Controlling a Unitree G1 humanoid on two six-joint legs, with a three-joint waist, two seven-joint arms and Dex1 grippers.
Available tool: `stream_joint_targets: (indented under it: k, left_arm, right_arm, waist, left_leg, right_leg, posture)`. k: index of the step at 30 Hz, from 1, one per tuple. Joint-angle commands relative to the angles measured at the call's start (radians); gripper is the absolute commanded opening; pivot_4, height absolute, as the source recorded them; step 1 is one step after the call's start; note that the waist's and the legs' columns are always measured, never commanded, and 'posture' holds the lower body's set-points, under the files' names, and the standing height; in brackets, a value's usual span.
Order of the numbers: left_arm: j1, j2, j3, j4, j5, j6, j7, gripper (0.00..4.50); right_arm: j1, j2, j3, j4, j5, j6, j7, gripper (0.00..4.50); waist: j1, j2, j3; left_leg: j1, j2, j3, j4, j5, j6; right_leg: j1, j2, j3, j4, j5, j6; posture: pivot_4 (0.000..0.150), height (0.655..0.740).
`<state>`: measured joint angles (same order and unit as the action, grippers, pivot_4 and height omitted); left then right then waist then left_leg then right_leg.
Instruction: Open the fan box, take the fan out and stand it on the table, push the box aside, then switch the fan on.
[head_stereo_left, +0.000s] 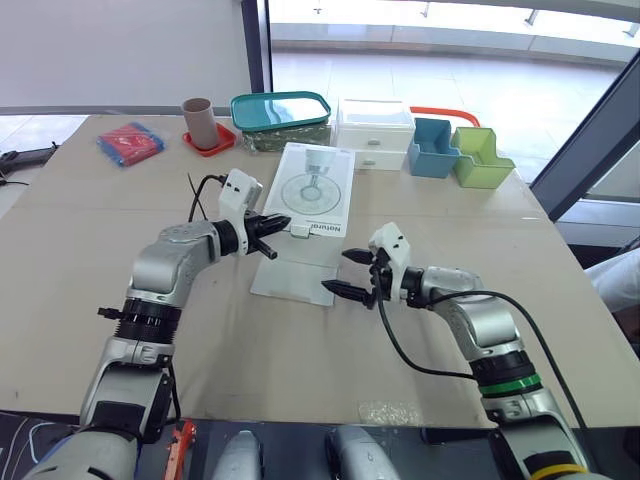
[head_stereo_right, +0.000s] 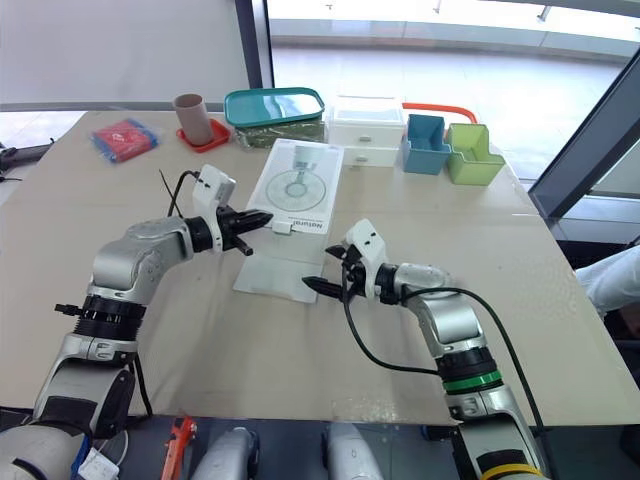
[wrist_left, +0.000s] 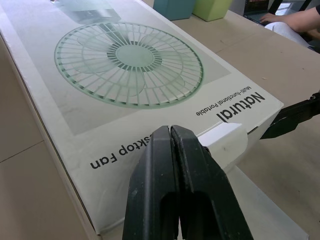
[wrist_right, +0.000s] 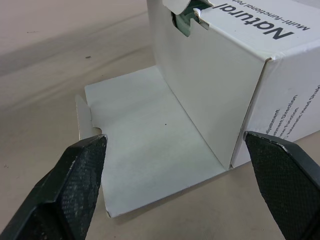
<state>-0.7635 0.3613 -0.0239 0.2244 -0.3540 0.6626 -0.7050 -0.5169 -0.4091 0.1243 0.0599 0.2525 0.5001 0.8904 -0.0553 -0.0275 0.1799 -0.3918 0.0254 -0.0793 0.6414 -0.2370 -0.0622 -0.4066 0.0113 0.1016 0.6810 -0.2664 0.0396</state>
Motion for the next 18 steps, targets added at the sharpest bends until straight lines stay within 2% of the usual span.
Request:
stream_joint_targets:
  k: [1,12,18]
  left_arm:
    - [-0.002,-0.005,-0.004,-0.015,0.001,0.001,-0.003,0.10]
    - [-0.006,-0.007,-0.005,-0.010,0.003,-0.001,-0.006,0.10]
    - [-0.026,0.043,0.028,-0.023,-0.015,-0.025,-0.054,0.10]
  right_arm:
    - [0.012,-0.003,0.013,-0.065,0.021,0.005,0.013,4.50]
    - [0.041,0.006,0.029,-0.077,0.014,-0.003,-0.006,4.50]
    - [0.048,-0.003,0.009,-0.148,0.045,0.028,-0.007,4.50]
  waist:
    - [0.000,0.000,0.000]
    - [0.001,0.000,0.000]
    - [0.001,0.000,0.000]
  left_leg:
    - [0.000,0.000,0.000,0.000,0.000,0.000]
    - [0.000,0.000,0.000,0.000,0.000,0.000]
    - [0.000,0.000,0.000,0.000,0.000,0.000]
  right_leg:
    - [0.000,0.000,0.000,0.000,0.000,0.000]
    - [0.000,0.000,0.000,0.000,0.000,0.000]
    - [0.000,0.000,0.000,0.000,0.000,0.000]
  posture:
    - [0.150,0.7400]
    - [0.150,0.7400]
    - [0.150,0.7400]
